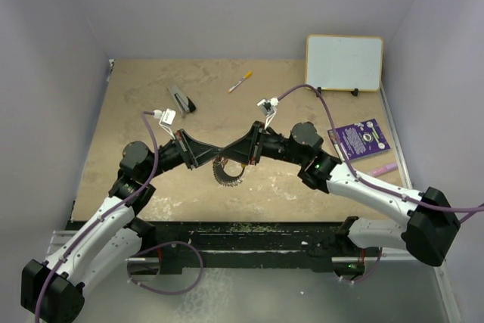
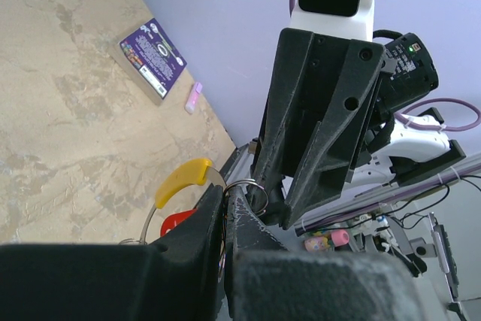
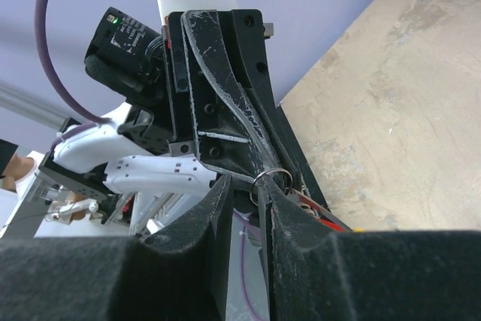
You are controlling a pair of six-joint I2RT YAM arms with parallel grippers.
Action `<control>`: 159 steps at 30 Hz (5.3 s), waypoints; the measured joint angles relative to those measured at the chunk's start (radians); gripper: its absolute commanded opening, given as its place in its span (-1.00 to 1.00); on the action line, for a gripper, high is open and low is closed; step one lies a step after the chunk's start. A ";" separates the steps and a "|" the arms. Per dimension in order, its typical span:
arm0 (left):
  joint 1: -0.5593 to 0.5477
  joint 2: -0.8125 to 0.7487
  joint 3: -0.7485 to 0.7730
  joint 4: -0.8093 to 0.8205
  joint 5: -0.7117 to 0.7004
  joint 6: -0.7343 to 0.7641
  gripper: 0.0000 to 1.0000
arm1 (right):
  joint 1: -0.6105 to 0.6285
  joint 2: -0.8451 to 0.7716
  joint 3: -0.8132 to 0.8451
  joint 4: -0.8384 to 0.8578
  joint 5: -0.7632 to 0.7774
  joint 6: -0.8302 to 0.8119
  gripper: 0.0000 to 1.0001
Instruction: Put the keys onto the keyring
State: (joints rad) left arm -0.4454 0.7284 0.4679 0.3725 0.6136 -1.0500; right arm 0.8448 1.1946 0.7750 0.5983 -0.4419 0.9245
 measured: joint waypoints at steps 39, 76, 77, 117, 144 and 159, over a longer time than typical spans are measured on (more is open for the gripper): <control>0.002 0.020 0.150 -0.133 0.068 0.380 0.11 | -0.034 0.124 -0.163 0.613 -0.042 0.466 -1.00; -0.103 0.186 0.286 -0.007 0.071 1.141 0.10 | -0.024 -0.174 -0.277 0.471 0.700 0.547 -1.00; -0.124 0.204 0.295 0.001 0.066 1.172 0.10 | -0.020 -0.165 -0.272 0.476 0.716 0.549 -1.00; -0.375 0.504 0.576 0.166 -0.277 1.579 -0.21 | -0.008 -0.165 -0.048 0.393 0.896 0.459 -1.00; -0.389 0.539 0.591 0.203 -0.278 1.703 -0.69 | -0.008 -0.153 -0.089 0.428 0.899 0.526 -1.00; -0.389 0.539 0.591 0.194 -0.277 1.811 -0.63 | -0.008 -0.148 -0.114 0.476 0.901 0.570 -1.00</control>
State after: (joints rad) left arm -0.8349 1.2678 1.0588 0.5667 0.3363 0.7612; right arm 0.8368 1.0466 0.6609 1.0748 0.4587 1.4940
